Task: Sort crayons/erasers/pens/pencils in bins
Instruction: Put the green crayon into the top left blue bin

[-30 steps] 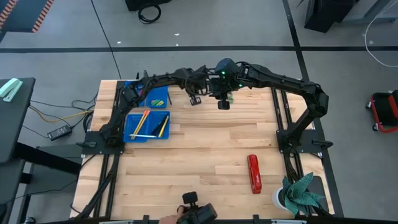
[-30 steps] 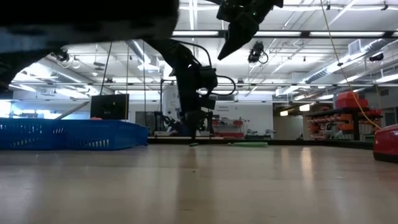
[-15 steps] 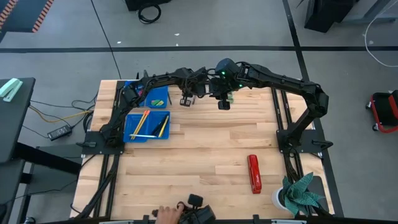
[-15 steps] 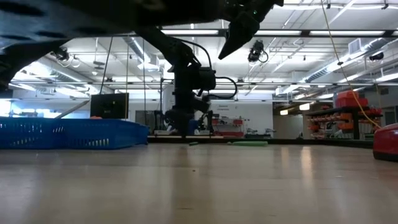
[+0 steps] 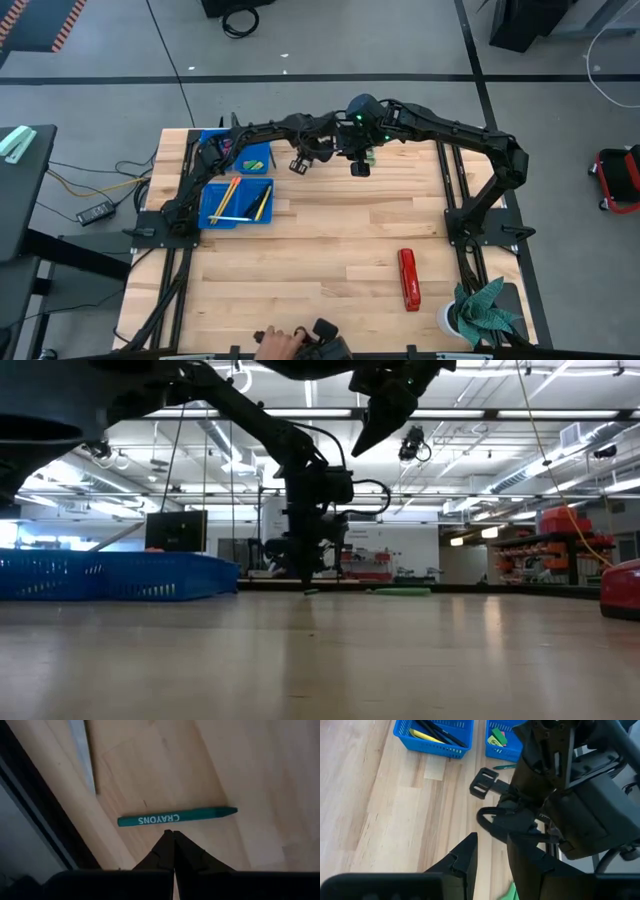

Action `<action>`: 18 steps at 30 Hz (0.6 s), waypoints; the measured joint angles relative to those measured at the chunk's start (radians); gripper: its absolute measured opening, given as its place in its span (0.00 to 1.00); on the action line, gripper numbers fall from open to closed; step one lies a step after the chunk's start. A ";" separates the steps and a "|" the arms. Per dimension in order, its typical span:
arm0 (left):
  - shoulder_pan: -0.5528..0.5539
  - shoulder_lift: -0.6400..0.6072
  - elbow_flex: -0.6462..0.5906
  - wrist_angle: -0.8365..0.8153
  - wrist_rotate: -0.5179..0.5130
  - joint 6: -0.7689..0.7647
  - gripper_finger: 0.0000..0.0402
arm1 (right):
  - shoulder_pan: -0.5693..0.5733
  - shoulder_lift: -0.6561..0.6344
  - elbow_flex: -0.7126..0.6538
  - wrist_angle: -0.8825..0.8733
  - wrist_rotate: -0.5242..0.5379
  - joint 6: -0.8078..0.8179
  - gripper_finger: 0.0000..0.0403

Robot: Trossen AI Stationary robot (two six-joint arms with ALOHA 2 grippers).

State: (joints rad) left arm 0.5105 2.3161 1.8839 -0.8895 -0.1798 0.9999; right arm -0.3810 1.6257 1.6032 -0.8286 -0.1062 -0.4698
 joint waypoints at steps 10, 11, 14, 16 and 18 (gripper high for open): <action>0.053 0.000 0.000 0.092 0.281 0.002 0.01 | 0.000 0.000 0.000 0.000 0.000 0.000 0.28; 0.061 0.000 0.000 0.091 0.303 -0.003 0.02 | 0.000 0.000 0.000 0.000 0.000 0.001 0.28; 0.085 0.000 0.000 0.082 0.333 -0.047 0.01 | 0.000 0.000 0.000 0.000 0.000 0.002 0.28; 0.102 0.000 0.000 0.066 0.335 -0.069 0.01 | 0.000 0.000 0.000 0.000 0.000 0.003 0.28; 0.121 0.000 0.000 0.059 0.346 -0.076 0.01 | 0.000 0.000 0.000 0.000 0.000 0.003 0.28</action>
State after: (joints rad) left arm 0.6310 2.3161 1.8839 -0.8302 0.1659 0.9244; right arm -0.3809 1.6257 1.6032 -0.8288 -0.1062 -0.4671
